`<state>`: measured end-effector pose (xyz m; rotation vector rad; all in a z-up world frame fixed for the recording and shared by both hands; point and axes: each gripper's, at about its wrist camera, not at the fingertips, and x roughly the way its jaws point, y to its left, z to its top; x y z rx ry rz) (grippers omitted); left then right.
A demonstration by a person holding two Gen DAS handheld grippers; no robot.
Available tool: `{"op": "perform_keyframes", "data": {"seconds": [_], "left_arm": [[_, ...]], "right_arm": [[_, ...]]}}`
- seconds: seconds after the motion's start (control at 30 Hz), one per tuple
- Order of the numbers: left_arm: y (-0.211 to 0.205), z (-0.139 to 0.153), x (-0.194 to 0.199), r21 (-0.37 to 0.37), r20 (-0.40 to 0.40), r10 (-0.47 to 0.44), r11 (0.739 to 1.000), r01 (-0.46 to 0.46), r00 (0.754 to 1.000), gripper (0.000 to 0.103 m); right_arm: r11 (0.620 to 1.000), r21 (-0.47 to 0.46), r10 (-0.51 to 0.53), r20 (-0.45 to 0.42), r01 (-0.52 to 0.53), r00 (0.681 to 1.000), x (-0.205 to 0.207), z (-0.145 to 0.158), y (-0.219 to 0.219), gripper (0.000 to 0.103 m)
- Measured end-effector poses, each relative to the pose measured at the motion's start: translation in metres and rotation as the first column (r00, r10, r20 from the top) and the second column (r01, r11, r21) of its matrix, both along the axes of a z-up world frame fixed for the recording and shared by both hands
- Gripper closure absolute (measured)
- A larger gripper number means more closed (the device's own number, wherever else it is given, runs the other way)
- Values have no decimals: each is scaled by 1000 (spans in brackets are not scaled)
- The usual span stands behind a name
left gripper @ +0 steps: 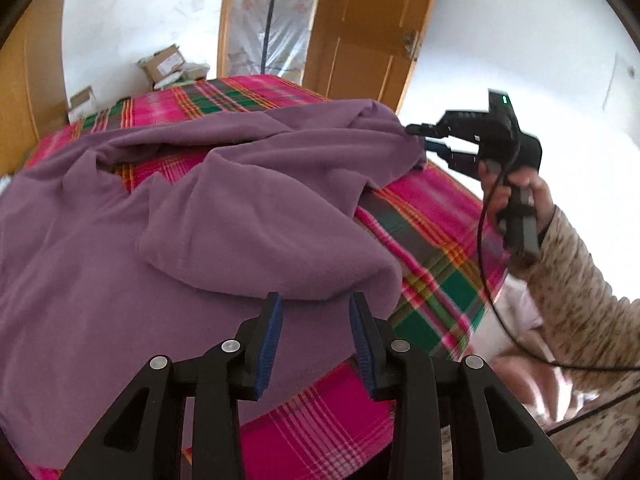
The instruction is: Fold clothes
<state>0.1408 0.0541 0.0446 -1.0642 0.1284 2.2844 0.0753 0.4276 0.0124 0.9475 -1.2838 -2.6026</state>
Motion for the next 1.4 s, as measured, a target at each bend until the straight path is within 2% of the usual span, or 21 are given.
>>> {"op": "perform_keyframes", "data": {"seconds": [0.07, 0.23, 0.53, 0.7, 0.9, 1.2, 1.4], "left_arm": [[3, 0, 4, -8, 1, -6, 1000, 6, 1000, 67], [10, -8, -1, -88, -8, 6, 996, -6, 1000, 67], [14, -16, -9, -80, 14, 2, 997, -1, 1000, 67], [23, -16, -17, -52, 29, -21, 998, 22, 999, 67], [37, -22, -23, -56, 42, -39, 998, 41, 998, 67], [60, -21, -14, -95, 13, -128, 987, 129, 992, 67], [68, -27, -16, -80, 51, -151, 985, 155, 987, 67]], "right_arm": [[999, 36, -17, -19, 17, 1000, 4, 5, 0, 94], [993, 108, -47, -70, 55, 996, 19, 19, 2, 96], [970, 194, -123, -129, 147, 984, 45, 46, 15, 96], [948, 236, -186, -143, 216, 972, 65, 54, 29, 97], [921, 267, -256, -131, 283, 958, 80, 54, 50, 97], [891, 293, -329, -110, 347, 938, 97, 51, 80, 97], [869, 320, -363, -103, 377, 926, 106, 46, 92, 100]]}}
